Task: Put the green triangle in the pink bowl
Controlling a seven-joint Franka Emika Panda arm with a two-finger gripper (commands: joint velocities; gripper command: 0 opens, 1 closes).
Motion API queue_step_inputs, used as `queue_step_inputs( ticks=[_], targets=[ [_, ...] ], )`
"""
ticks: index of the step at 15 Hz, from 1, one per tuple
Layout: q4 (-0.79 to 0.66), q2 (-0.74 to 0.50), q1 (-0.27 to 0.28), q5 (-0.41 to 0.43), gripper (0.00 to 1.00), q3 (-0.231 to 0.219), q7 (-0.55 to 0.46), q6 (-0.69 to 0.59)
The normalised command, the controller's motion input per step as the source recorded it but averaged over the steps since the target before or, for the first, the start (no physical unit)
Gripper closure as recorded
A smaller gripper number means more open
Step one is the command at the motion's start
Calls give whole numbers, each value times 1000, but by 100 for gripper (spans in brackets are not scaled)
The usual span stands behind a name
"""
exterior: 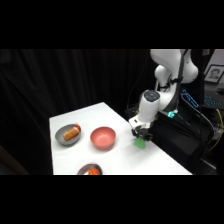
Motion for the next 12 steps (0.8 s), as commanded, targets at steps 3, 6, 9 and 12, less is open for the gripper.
queue_step_inputs(
  ticks=[3, 6, 9, 12],
  targets=[
    [-85, -396, -85, 229, 92, 67, -179, -276],
    [-86, -480, -129, 305, 92, 119, -269, -355],
    [-76, -517, -121, 263, 92, 121, -255, -379],
    [-69, -518, -90, 220, 92, 110, -225, -373]
  ],
)
